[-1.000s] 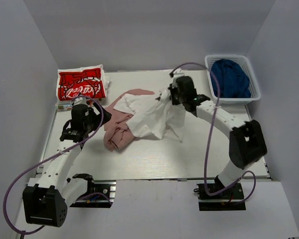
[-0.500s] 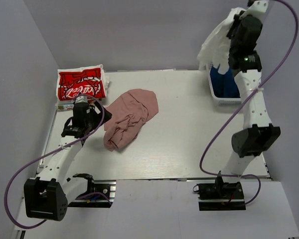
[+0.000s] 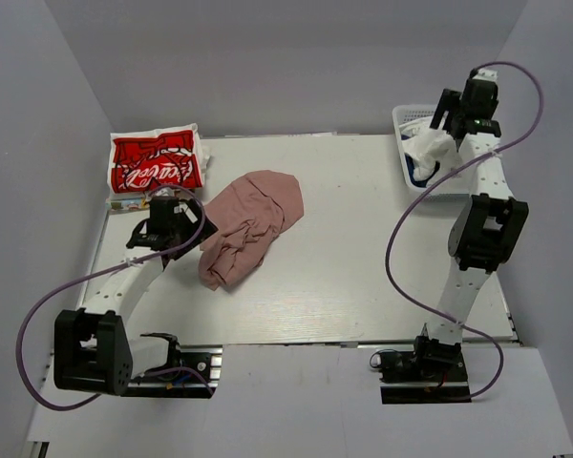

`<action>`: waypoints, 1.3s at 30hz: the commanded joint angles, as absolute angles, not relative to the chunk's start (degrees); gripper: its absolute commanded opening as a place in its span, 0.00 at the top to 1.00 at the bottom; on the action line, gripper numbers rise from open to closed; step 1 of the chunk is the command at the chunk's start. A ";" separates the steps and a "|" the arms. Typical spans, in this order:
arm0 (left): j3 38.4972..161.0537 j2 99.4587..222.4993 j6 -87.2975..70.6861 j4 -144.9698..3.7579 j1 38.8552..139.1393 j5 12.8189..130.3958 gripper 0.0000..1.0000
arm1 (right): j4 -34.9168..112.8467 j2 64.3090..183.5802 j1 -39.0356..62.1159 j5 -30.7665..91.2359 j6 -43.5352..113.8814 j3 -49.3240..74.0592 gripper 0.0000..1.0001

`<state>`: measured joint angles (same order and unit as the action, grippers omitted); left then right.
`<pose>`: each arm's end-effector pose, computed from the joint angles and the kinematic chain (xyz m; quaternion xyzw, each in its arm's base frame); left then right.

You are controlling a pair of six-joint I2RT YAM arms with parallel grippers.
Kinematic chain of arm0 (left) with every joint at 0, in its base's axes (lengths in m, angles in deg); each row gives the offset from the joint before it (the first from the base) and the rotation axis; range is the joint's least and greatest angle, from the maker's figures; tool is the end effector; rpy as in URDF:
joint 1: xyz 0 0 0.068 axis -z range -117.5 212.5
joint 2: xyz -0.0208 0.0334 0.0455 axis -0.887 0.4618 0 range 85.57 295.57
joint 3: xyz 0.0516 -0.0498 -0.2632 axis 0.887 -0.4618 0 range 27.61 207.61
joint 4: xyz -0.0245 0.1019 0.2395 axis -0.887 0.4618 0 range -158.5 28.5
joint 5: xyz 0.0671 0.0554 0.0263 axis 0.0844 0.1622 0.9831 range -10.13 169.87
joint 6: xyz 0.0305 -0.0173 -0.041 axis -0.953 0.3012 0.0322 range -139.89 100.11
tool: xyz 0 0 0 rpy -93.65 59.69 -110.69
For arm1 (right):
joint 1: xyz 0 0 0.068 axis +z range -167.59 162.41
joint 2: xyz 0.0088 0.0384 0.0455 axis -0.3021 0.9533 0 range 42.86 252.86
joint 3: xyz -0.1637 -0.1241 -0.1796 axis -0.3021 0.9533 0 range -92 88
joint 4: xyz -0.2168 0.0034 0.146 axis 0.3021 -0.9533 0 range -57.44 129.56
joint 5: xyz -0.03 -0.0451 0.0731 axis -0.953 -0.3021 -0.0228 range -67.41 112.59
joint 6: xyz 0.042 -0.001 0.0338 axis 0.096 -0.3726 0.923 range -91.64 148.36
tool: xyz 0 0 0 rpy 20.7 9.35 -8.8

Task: Fold and stack the t-shirts

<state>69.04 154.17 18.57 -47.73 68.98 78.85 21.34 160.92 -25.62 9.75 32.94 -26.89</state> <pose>0.2407 -0.0280 0.2195 -0.2540 0.8981 -0.1448 0.3285 0.4874 -0.0769 0.3533 0.1529 0.8090 -0.1092 0.5570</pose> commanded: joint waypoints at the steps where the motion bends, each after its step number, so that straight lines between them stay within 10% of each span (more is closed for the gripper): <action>1: 71.29 154.13 18.96 -49.25 68.74 76.45 0.00 | 18.29 156.00 -24.27 15.98 31.01 -27.32 0.10; 10: 70.84 160.09 11.51 -59.79 69.88 59.77 0.03 | 26.64 138.57 -11.18 36.47 30.29 -5.52 0.10; 27: 85.17 177.67 -6.44 -44.60 79.89 71.43 0.17 | 16.79 179.70 8.51 32.97 31.78 -37.59 0.10; 31: 86.23 179.35 -6.44 -44.60 80.51 71.43 0.50 | 20.65 183.65 9.13 32.44 33.72 -37.59 0.10; 34: 86.76 179.35 -5.91 -44.60 80.52 72.74 0.94 | 20.58 186.64 10.45 33.57 33.11 -39.08 0.10; 39: 86.76 174.27 -4.25 -44.60 80.52 73.36 1.00 | 21.19 190.07 13.17 27.88 31.18 -39.88 0.10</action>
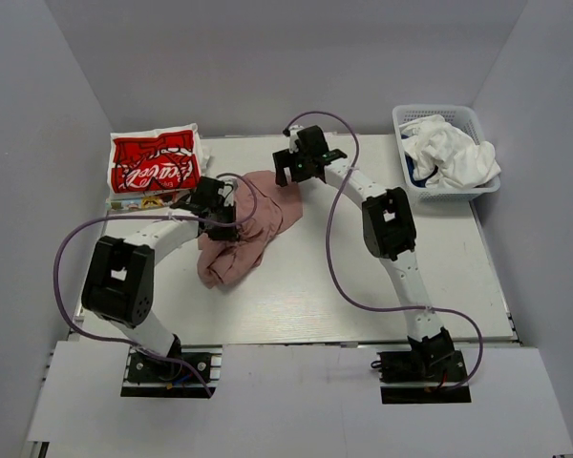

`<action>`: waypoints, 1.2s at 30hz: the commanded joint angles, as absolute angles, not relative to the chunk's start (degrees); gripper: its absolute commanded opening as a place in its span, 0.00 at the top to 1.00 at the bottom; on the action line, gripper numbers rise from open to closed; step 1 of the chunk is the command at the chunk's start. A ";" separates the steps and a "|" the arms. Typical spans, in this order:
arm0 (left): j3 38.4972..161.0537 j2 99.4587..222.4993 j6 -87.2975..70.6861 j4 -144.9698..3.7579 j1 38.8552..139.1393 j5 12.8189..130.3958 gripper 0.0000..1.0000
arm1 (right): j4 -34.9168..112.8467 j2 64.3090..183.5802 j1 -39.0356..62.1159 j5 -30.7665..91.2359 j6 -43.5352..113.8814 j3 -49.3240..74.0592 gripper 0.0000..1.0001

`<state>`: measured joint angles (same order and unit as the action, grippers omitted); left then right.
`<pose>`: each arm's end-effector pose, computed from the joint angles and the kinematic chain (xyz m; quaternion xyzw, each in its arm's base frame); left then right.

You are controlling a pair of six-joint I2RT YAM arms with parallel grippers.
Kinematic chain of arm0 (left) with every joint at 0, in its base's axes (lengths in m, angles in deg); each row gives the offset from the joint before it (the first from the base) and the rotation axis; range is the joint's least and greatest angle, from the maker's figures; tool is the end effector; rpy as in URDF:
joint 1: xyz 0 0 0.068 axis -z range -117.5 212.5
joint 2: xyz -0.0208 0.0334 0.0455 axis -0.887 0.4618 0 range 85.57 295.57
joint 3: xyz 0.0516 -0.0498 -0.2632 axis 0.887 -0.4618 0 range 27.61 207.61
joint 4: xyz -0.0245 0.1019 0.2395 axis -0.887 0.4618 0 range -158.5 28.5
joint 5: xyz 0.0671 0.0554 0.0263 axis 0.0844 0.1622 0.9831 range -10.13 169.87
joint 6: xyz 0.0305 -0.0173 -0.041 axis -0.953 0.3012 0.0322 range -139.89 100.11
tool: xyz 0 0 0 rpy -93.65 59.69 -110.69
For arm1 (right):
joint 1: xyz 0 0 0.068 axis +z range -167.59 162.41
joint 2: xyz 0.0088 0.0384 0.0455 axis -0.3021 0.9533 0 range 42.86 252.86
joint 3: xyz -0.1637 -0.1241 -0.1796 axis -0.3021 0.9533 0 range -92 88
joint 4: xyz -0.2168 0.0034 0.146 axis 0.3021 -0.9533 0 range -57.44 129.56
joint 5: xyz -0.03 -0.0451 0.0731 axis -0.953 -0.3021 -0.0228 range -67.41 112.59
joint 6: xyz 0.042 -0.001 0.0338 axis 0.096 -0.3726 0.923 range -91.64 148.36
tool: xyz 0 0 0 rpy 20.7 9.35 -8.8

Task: Fold and stack the t-shirts

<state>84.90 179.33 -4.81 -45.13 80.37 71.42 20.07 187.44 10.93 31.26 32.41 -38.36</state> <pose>0.3075 -0.1047 0.1852 0.0427 0.9622 -0.1418 0.2287 0.5010 0.2782 0.1802 -0.2222 0.8677 0.1883 0.4028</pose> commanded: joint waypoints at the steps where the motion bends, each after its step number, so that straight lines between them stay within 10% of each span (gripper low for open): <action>1: 86.23 173.30 -4.24 -45.29 80.52 73.36 1.00 | 21.10 190.69 13.35 27.43 31.26 -40.49 0.10; 6: 86.23 167.67 -2.66 -45.30 80.52 72.84 1.00 | 19.70 191.49 14.23 22.86 32.66 -42.43 0.12; 9: 86.93 163.89 -2.14 -45.30 80.52 72.84 1.00 | 19.43 190.44 14.23 25.74 32.49 -41.64 1.00; 25: 109.06 146.76 -1.42 -34.66 80.52 90.94 1.00 | 49.01 127.06 12.12 -17.56 25.12 0.36 1.00; 36: 120.33 129.17 -4.16 -38.18 79.46 62.74 1.00 | 48.62 93.41 12.12 -13.45 19.66 3.89 1.00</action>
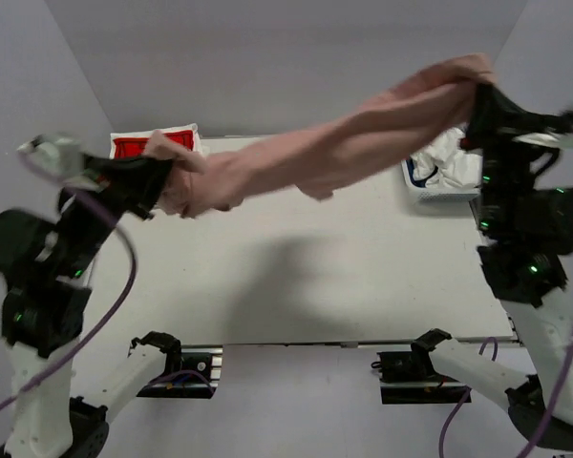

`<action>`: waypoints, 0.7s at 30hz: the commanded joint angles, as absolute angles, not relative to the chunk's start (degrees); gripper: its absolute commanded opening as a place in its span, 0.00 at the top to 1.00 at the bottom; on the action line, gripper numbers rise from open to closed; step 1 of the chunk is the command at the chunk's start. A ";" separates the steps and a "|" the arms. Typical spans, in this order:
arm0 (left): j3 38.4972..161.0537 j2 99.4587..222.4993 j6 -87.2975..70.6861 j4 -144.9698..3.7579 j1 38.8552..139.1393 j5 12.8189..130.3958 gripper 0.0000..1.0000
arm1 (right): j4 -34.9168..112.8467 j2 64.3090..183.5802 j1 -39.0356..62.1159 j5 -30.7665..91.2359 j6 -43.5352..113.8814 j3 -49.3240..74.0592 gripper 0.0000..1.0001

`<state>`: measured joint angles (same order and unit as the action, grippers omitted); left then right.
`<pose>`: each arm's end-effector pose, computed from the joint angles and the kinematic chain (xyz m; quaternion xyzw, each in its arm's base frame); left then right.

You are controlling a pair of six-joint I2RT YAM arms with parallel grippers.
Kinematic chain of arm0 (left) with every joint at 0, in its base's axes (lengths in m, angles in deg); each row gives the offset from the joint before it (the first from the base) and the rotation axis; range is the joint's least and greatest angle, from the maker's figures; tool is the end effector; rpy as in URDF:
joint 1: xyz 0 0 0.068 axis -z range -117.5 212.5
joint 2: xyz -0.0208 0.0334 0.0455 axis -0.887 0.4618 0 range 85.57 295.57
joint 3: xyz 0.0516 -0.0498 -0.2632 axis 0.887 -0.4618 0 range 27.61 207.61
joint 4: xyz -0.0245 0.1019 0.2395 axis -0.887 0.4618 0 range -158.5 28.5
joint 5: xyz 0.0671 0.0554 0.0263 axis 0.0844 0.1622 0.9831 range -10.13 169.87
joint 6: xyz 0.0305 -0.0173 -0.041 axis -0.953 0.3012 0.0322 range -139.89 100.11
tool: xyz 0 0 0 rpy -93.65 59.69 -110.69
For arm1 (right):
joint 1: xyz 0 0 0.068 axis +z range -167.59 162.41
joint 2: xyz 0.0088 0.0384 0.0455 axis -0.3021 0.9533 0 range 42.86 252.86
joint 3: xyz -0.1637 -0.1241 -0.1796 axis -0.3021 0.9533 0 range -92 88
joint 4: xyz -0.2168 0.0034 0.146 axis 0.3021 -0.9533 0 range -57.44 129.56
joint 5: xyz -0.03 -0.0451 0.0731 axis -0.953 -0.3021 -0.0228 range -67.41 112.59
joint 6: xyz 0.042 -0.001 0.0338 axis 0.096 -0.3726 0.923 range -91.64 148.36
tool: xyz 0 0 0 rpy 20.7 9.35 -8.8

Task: Fold and stack the t-shirts

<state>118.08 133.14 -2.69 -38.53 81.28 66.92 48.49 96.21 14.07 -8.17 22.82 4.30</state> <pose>0.0792 -0.0354 0.5433 0.0968 0.6177 -0.3069 0.7176 0.1155 0.0497 0.5672 0.0955 0.4678 0.0862 0.8744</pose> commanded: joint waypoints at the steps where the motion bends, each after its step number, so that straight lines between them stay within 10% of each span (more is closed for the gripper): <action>1: 120.85 129.17 -4.15 -38.79 79.46 62.73 1.00 | 48.35 90.88 12.21 -13.27 19.66 3.98 1.00; 15: 113.57 170.05 2.97 -36.59 78.85 82.92 1.00 | 39.67 111.13 9.58 -24.25 37.19 18.21 1.00; 17: 116.35 177.73 3.67 -36.60 78.32 83.13 0.62 | 36.24 122.00 6.16 -19.69 39.94 16.38 1.00; 19: 119.61 188.34 3.67 -35.11 77.71 85.48 0.01 | 30.52 130.81 2.83 -14.54 45.49 12.88 1.00; 21: 126.98 194.35 3.67 -31.17 77.01 87.94 0.01 | 24.03 140.93 1.84 -11.35 48.38 7.27 0.81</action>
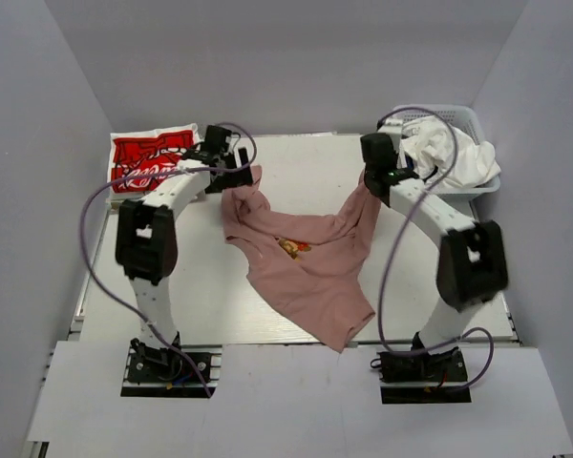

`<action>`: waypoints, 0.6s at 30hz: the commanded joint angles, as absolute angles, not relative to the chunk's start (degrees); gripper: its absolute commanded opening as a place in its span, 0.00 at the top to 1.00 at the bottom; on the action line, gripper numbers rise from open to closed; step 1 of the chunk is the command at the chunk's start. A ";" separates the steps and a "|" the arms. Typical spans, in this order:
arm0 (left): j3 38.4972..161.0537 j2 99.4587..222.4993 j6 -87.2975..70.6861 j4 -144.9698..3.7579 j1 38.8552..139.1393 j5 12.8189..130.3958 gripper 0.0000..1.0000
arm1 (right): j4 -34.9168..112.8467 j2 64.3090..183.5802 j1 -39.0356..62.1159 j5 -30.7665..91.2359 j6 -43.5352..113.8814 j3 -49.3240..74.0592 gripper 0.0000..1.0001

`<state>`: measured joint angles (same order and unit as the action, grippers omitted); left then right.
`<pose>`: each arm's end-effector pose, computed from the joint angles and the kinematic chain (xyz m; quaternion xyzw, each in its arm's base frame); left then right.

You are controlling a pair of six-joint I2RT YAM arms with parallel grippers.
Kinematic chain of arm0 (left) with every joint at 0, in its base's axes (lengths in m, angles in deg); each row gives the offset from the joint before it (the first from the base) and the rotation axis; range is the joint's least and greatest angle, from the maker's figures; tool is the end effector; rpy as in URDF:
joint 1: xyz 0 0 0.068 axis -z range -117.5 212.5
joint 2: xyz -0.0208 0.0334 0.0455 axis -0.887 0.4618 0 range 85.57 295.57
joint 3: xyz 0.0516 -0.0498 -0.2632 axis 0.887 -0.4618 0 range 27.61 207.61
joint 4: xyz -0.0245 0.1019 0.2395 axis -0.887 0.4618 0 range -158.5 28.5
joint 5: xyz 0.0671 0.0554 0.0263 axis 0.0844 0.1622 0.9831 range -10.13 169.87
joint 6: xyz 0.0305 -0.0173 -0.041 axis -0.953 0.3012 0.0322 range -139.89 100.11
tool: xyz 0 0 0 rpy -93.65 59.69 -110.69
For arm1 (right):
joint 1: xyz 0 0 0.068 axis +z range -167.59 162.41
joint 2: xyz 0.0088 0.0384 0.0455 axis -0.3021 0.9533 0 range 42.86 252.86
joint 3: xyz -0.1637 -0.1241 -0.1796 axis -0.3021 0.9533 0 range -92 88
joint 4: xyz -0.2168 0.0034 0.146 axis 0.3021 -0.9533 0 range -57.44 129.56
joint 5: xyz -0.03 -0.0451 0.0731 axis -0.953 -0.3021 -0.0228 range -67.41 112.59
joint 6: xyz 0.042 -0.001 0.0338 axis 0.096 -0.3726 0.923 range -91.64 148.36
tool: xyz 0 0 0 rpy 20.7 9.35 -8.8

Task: Fold and stack the t-shirts

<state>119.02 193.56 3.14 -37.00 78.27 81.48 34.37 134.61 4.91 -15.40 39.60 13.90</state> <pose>0.4108 -0.1150 0.2707 -0.0641 0.9315 -0.1064 0.3418 0.3538 0.1227 0.3207 0.1020 0.8016 -0.1077 0.5792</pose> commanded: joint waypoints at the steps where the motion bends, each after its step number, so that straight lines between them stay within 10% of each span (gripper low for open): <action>1: 129.10 196.64 3.67 -27.41 76.48 88.48 0.01 | 20.18 142.69 1.49 -10.55 49.09 3.92 0.78; 2: 131.12 198.93 3.67 -26.41 76.47 89.09 0.01 | 17.96 144.01 1.05 -8.45 49.36 2.85 0.73; 4: 129.75 198.08 3.67 -27.45 76.47 89.10 0.01 | 18.72 145.43 0.87 -6.33 47.62 2.92 0.18; 5: 125.91 196.94 3.67 -28.68 76.47 89.10 0.01 | 19.51 144.48 1.04 -5.80 47.43 3.62 0.10; 18: 85.20 170.67 10.17 -46.07 78.14 65.83 0.01 | 32.24 134.01 12.81 19.25 20.73 24.97 0.10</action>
<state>91.96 175.83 7.60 -40.36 77.87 76.05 27.94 133.97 7.36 11.33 33.27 21.83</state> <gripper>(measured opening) 0.985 0.905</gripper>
